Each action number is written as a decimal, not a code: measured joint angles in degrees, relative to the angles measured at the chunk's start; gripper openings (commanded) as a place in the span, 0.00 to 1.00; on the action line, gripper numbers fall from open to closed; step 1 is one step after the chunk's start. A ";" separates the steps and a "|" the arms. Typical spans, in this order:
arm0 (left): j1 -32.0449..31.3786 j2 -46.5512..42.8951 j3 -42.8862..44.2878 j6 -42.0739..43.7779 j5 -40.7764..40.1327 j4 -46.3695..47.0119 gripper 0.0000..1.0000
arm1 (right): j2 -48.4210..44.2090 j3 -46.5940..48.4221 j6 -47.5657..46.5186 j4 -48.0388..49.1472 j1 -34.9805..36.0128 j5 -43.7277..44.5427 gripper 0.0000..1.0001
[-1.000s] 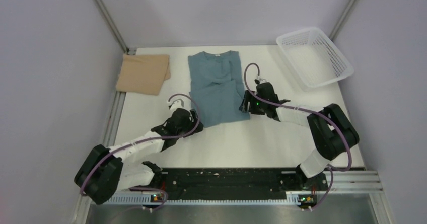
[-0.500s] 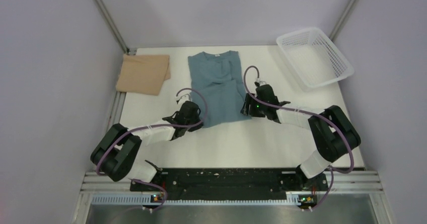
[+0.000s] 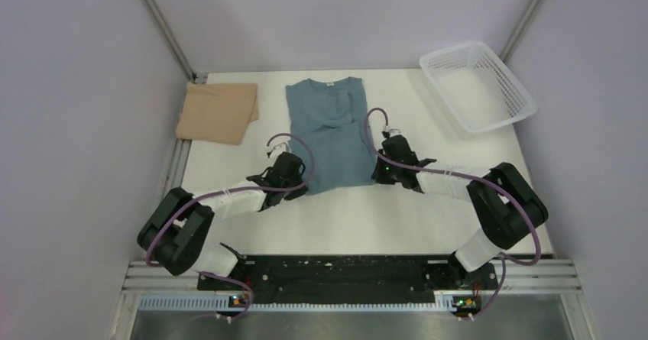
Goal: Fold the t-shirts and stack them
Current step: Grab one side of the 2/3 rectangular tshirt with both arms, then fold the long partially folded tshirt into a neat square
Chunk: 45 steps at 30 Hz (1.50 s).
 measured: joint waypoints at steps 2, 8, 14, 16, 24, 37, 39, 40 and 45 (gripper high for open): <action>0.00 -0.09 0.42 -0.28 -0.24 -1.33 0.00 | -0.28 -0.15 0.07 0.35 0.04 0.20 0.00; -0.55 -6.82 -0.13 -2.47 -0.55 -11.08 0.00 | -10.71 -6.73 1.62 0.50 1.01 -0.70 0.00; -2.64 -26.77 -2.80 -2.54 3.56 -21.88 0.00 | -32.79 -12.31 3.45 -4.59 1.84 -7.76 0.00; -2.91 -32.92 -2.71 -1.75 5.27 -24.17 0.00 | -39.65 -12.15 3.39 -6.69 1.84 -9.70 0.00; -3.34 -43.23 3.28 2.21 8.15 -29.35 0.00 | -50.62 -8.46 2.86 -13.07 1.84 -11.39 0.00; 4.81 -21.88 13.99 7.78 8.02 -18.10 0.00 | -38.86 -1.42 2.47 -12.52 -1.92 -1.31 0.00; 8.13 -16.44 16.92 8.87 11.54 -15.91 0.00 | -36.22 -0.20 2.47 -10.71 -3.89 -1.29 0.00; 8.98 -13.99 18.43 9.42 12.33 -15.23 0.00 | -34.53 0.68 2.47 -9.57 -4.90 -1.33 0.00; 11.34 -3.63 25.86 11.74 13.35 -14.19 0.00 | -25.73 4.46 2.43 -4.70 -8.79 -2.62 0.00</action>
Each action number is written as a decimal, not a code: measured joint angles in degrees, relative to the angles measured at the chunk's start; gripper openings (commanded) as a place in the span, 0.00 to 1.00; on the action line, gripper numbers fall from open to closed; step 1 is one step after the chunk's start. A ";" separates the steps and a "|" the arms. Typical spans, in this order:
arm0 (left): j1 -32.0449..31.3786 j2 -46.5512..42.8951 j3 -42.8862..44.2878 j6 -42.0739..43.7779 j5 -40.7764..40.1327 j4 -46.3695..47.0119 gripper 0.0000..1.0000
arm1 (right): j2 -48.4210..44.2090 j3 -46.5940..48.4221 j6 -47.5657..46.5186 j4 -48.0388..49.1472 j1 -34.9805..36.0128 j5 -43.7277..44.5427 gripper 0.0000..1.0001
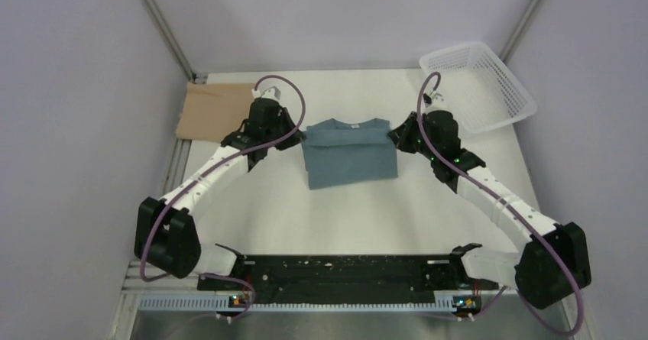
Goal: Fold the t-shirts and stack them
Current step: Fold the long partially folded tshirt into a neat square
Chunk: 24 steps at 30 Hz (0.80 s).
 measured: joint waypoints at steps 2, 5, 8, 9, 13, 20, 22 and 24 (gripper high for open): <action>1.14 2.29 1.29 0.55 0.17 0.44 0.00 | 3.21 0.87 0.04 1.92 -1.36 -1.25 0.00; 3.02 5.97 3.30 1.09 1.88 1.05 0.00 | 7.41 2.45 0.04 3.76 -3.10 -3.15 0.00; 4.57 11.69 7.26 1.53 4.22 1.44 0.00 | 11.19 3.65 0.15 6.03 -4.72 -4.31 0.00; 4.96 13.62 8.35 1.64 4.85 1.81 0.00 | 12.39 3.87 0.33 6.84 -4.94 -4.57 0.00; 6.56 23.50 14.99 2.21 8.17 1.38 0.00 | 19.58 5.60 1.16 10.14 -7.21 -6.03 0.00; 9.49 36.63 23.32 3.17 10.73 -0.50 0.74 | 35.87 14.38 0.94 11.10 -8.74 -6.40 0.61; 10.49 38.60 26.16 3.61 11.02 -2.78 0.95 | 38.80 18.97 -0.11 8.85 -9.31 -5.51 0.67; 11.19 39.50 29.59 4.39 11.52 -4.94 0.98 | 39.54 22.38 -0.92 7.41 -9.75 -4.92 0.74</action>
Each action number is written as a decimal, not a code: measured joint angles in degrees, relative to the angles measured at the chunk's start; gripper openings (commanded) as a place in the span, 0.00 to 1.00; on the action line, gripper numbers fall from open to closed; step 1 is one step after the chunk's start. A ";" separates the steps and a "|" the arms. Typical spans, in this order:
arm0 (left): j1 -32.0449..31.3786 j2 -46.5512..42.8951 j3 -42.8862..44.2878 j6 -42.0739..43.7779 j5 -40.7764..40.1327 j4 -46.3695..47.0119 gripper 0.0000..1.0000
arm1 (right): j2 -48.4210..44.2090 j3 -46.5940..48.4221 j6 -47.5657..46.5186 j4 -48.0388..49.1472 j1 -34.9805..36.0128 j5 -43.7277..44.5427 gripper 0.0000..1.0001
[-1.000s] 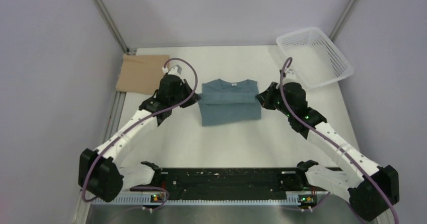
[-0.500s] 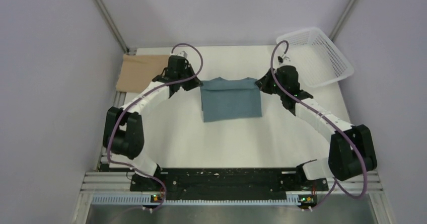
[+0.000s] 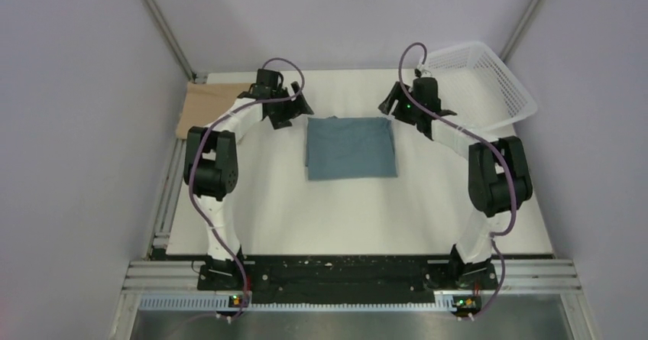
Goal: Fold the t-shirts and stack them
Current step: Fold the long partially folded tshirt into a neat square, then put the neatly folded tshirt into the corner of the board with the left arm
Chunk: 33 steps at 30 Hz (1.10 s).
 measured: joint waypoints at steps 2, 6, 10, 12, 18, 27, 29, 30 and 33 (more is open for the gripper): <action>0.42 -0.96 1.75 0.26 0.20 0.13 0.99 | -1.14 0.87 -0.59 0.24 -0.22 0.24 0.79; -0.76 -7.78 -2.23 0.74 0.87 2.40 0.99 | -8.79 -4.55 -1.05 1.66 -0.15 0.22 0.90; -3.67 -13.49 -7.76 0.57 3.19 6.34 0.99 | -14.64 -9.75 -0.48 3.45 0.11 -2.01 0.93; -5.01 -12.74 -7.85 0.17 4.76 8.00 0.99 | -14.56 -10.14 0.04 4.33 0.37 -3.69 0.99; -5.35 -2.05 -4.35 -1.14 8.04 9.49 0.98 | -6.95 -8.52 0.90 5.70 1.75 -6.43 0.99; -4.66 7.85 3.28 -1.60 8.02 6.69 0.93 | 8.00 -0.96 -0.09 3.32 2.71 -1.88 0.99; -4.39 8.09 3.76 -1.86 8.22 6.19 0.91 | 8.44 0.22 -0.07 3.15 2.71 -2.14 0.99; -4.35 8.15 3.96 -2.05 8.26 5.84 0.92 | 8.76 0.48 -0.09 3.13 2.71 -2.32 0.99; -4.44 6.95 2.08 -2.34 7.91 6.88 0.96 | 8.09 0.26 -0.55 2.45 2.80 -2.01 0.99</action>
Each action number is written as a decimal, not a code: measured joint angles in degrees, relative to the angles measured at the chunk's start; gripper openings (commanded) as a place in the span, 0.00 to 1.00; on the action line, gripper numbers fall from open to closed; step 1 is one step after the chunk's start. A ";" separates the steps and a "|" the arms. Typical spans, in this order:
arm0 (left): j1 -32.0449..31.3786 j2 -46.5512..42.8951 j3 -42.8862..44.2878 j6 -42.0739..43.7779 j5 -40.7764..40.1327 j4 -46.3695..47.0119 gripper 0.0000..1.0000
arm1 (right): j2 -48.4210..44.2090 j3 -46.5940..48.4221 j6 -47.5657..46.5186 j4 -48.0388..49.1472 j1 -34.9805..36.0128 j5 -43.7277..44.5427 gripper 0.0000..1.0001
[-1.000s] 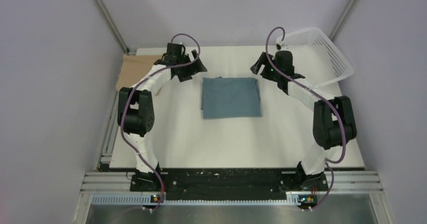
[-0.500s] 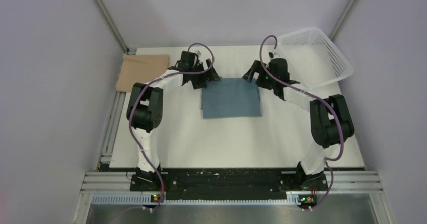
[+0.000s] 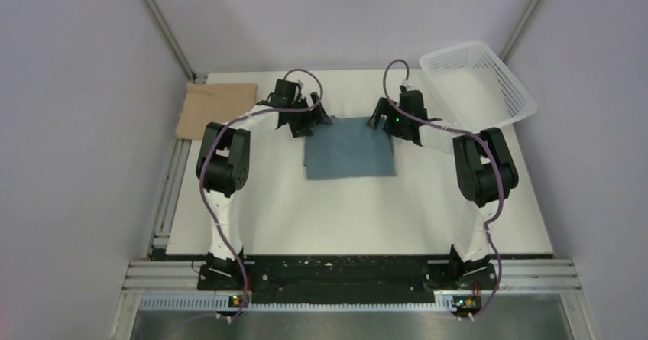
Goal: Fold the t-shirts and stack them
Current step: Put the neatly folded tshirt into the corner of the board with the left arm
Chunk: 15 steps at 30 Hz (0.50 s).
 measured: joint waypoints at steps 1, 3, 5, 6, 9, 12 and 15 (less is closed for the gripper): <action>-0.11 -1.14 -1.29 0.07 -0.63 0.15 0.96 | -1.05 -0.74 -0.37 -0.61 0.09 0.55 0.99; -0.61 -6.21 -6.80 0.28 -3.45 -0.79 0.99 | -5.25 -3.41 -1.55 -2.32 0.39 1.97 0.99; -1.16 -12.79 -12.50 0.96 -6.51 -2.47 0.99 | -11.58 -6.47 -3.19 -3.93 1.09 4.13 0.99; -1.60 -17.22 -15.69 1.38 -8.70 -3.65 0.99 | -15.30 -7.87 -4.15 -4.59 1.73 5.64 0.99; -3.39 -31.58 -22.05 2.16 -15.34 -5.81 0.99 | -27.78 -11.63 -7.30 -4.85 4.92 9.64 0.99; -6.45 -48.43 -26.64 2.56 -22.05 -5.01 0.99 | -39.67 -14.88 -10.64 -4.28 9.09 11.63 0.99; -8.24 -60.19 -30.60 1.97 -26.99 -3.89 0.99 | -45.59 -16.37 -13.14 -4.83 12.83 13.86 0.99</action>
